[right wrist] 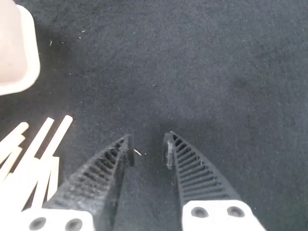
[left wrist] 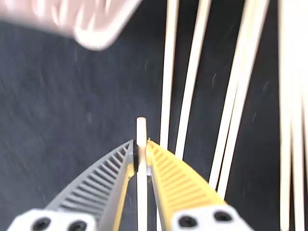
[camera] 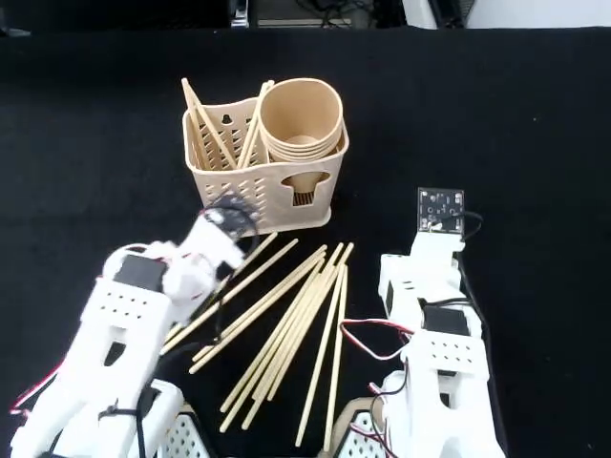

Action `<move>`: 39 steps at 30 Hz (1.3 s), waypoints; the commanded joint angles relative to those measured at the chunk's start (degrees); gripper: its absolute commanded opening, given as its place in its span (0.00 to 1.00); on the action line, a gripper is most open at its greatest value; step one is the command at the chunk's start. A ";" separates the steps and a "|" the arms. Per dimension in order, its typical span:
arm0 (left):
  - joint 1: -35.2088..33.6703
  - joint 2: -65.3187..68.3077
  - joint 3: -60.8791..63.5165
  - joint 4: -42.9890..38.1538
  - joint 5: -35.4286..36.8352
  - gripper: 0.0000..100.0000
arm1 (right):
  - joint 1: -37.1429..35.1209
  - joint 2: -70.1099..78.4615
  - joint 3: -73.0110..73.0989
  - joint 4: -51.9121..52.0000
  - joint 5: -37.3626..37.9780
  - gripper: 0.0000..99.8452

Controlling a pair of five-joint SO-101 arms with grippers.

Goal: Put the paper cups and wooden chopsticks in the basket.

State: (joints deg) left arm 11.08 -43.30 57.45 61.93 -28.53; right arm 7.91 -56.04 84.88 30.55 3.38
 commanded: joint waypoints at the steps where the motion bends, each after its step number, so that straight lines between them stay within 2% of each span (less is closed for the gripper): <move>1: 3.91 2.29 -4.62 -4.92 1.41 0.03 | -0.26 -0.66 -0.40 -0.97 -0.53 0.12; 6: 4.53 15.74 -10.68 -9.14 1.41 0.03 | -0.26 -0.66 -0.40 -1.05 -0.53 0.12; 13: 5.85 29.98 -20.53 -8.79 1.41 0.03 | -0.35 -0.66 -0.40 -1.14 -0.35 0.12; 20: 13.23 32.18 -20.79 -11.08 1.41 0.03 | -0.53 -0.66 -0.48 -1.23 -0.35 0.12; 30: 12.97 32.26 -18.86 -13.01 1.41 0.04 | -0.53 -0.66 -0.48 -1.23 -0.35 0.12; 36: 12.00 32.62 -18.42 -12.84 1.49 0.22 | -0.44 -0.66 -0.40 -1.14 -0.35 0.12; 39: 11.12 34.55 -18.68 -12.92 1.23 0.20 | -0.44 -0.66 -0.40 -1.14 -0.35 0.12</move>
State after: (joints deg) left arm 23.47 -9.36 39.25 49.54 -27.65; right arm 7.91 -56.04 84.88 30.55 3.38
